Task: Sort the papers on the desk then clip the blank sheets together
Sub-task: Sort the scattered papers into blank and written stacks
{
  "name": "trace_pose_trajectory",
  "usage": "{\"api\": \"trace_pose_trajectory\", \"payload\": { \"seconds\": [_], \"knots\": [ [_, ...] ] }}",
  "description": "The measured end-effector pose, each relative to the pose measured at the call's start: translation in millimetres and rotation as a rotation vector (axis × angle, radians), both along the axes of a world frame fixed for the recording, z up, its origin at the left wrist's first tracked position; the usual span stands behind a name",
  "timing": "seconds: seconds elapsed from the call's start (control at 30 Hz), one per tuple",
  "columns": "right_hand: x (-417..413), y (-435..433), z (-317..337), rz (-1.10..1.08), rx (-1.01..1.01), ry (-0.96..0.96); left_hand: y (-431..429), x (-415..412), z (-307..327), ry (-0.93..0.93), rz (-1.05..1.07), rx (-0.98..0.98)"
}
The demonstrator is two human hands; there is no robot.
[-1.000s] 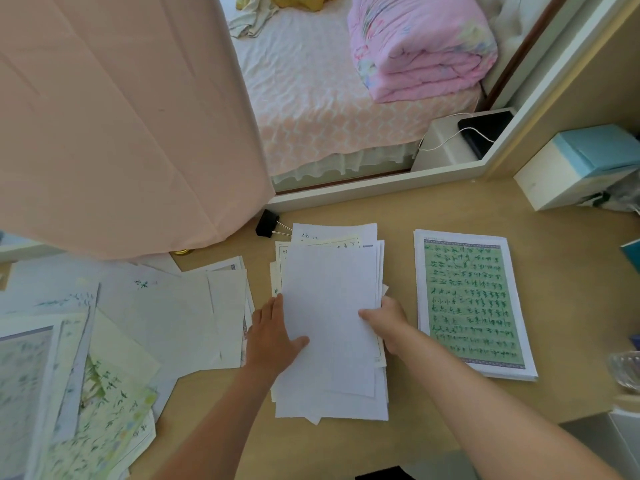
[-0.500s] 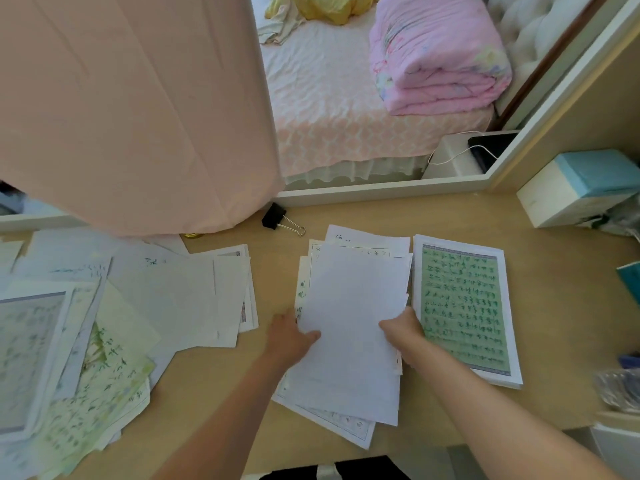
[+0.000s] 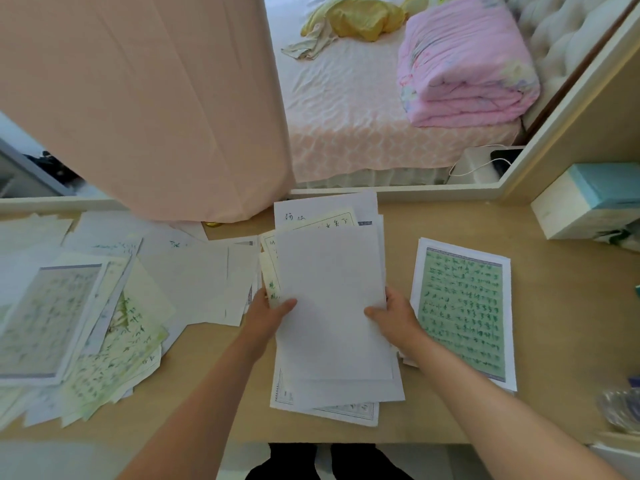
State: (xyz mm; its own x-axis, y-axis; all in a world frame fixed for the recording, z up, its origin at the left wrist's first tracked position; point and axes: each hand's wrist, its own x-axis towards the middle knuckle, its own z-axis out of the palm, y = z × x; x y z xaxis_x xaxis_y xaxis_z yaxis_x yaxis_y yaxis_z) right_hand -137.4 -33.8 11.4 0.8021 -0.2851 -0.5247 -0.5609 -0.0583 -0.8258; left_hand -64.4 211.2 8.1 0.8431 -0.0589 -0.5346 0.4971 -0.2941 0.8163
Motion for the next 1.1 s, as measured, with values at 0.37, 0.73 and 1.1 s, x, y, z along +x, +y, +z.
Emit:
{"api": "trace_pose_trajectory", "payload": {
  "seconds": [0.37, 0.73, 1.1],
  "knots": [
    [16.9, 15.3, 77.8, -0.158, -0.057, -0.361, -7.7, 2.4, 106.6, -0.379, 0.164, -0.300],
    [14.3, 45.6, 90.5, -0.140, -0.073, -0.376, 11.0, -7.4, 104.4, -0.503, 0.109, -0.176],
    [21.7, 54.1, 91.7, -0.185, -0.145, -0.401, -2.7, 7.6, 135.3, -0.637, 0.293, -0.344]
  ]
}}
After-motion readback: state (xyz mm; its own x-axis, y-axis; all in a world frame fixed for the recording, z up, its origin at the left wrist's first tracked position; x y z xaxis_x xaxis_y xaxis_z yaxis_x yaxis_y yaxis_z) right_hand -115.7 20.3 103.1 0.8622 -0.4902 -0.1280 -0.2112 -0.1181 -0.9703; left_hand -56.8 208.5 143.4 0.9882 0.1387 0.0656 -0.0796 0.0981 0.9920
